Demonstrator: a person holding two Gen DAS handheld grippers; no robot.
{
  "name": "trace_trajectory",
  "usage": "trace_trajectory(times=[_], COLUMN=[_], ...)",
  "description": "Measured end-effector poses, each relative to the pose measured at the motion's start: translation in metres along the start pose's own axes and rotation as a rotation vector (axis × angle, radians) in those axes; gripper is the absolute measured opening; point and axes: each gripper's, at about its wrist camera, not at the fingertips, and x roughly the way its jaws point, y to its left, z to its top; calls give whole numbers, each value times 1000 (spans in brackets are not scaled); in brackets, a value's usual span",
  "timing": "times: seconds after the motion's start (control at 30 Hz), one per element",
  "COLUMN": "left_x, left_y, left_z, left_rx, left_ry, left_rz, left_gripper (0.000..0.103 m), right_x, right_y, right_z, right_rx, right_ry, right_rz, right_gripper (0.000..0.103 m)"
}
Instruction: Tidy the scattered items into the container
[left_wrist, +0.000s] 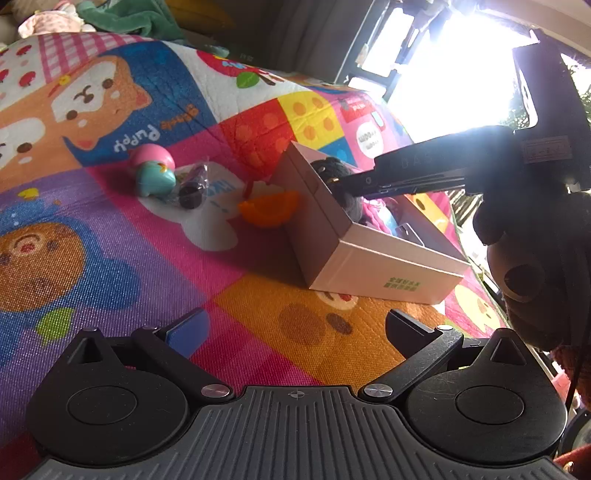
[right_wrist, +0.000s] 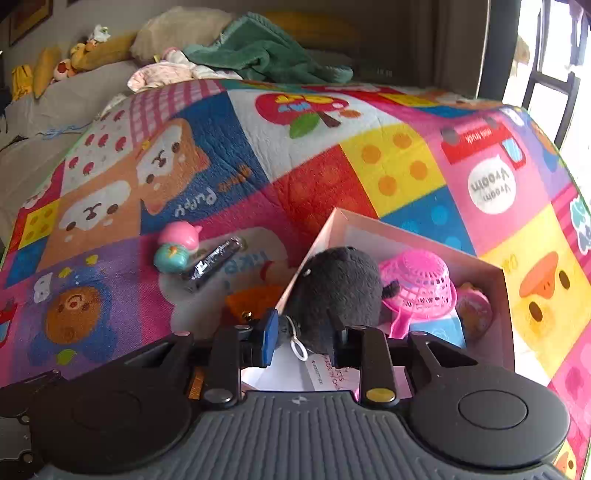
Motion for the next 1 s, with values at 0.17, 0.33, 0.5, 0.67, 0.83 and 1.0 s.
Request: trace_trajectory(times=[0.17, 0.33, 0.5, 0.67, 0.83, 1.0], left_x=[1, 0, 0, 0, 0, 0], left_y=[0, 0, 0, 1, 1, 1], left_z=[0, 0, 0, 0, 0, 0], left_rx=[-1, -1, -1, -1, -1, -2], left_ry=[0, 0, 0, 1, 0, 0], left_rz=[0, 0, -1, -1, -1, -2], left_gripper=[103, 103, 103, 103, 103, 103], right_x=[22, 45, 36, -2, 6, 21], right_y=[-17, -16, -19, -32, -27, -27], right_z=[-7, -9, -7, 2, 22, 24], right_rx=[91, 89, 64, 77, 113, 154], right_ry=[79, 119, 121, 8, -34, -9], right_rz=[90, 96, 60, 80, 61, 80], right_gripper=[27, 26, 35, 48, 36, 36])
